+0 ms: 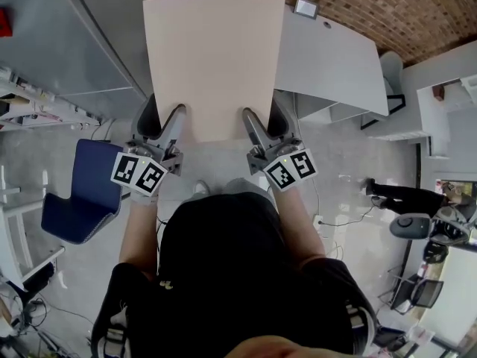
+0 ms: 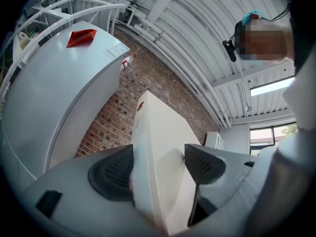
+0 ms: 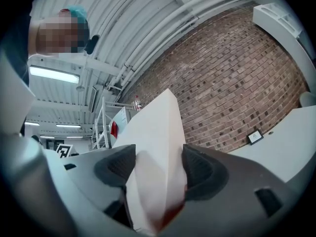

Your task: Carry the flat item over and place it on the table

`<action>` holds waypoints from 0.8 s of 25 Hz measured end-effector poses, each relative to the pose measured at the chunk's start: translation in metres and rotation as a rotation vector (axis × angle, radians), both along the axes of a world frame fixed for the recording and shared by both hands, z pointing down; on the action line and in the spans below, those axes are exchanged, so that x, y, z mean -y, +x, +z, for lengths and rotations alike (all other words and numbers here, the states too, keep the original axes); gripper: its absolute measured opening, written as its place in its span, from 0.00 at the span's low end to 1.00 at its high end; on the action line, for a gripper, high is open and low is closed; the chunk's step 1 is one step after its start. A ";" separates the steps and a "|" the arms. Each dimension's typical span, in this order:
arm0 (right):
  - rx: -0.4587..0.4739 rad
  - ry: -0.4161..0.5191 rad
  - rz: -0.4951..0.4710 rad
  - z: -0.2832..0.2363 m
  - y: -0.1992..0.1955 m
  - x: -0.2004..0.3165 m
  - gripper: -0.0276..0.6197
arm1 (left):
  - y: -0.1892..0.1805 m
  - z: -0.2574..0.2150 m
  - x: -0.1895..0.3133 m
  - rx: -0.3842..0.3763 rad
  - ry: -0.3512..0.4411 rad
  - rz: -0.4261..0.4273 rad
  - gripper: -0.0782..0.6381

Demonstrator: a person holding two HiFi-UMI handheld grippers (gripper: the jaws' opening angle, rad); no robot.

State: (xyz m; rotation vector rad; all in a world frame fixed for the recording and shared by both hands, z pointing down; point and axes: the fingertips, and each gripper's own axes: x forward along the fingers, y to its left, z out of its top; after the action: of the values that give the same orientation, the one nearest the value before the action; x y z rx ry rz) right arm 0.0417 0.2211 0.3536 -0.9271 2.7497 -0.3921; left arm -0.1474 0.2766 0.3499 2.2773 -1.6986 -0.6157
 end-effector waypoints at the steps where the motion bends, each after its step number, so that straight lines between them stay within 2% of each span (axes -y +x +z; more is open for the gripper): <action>1: -0.002 -0.005 0.004 0.003 -0.005 0.001 0.50 | -0.005 0.003 0.001 -0.001 -0.005 0.001 0.54; 6: -0.007 -0.031 0.016 0.015 -0.020 0.018 0.50 | -0.021 0.015 0.019 -0.007 -0.032 0.004 0.54; 14: 0.012 -0.073 0.024 0.036 -0.021 0.098 0.50 | -0.021 0.031 0.099 0.011 -0.066 0.006 0.54; 20: 0.001 -0.111 0.019 0.042 -0.011 0.160 0.50 | -0.011 0.037 0.160 -0.003 -0.105 0.002 0.54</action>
State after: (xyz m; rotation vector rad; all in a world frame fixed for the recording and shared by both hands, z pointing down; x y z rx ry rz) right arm 0.0310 0.0606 0.3953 -0.9780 2.7393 -0.5461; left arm -0.1583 0.1162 0.3873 2.2049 -1.6858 -0.5166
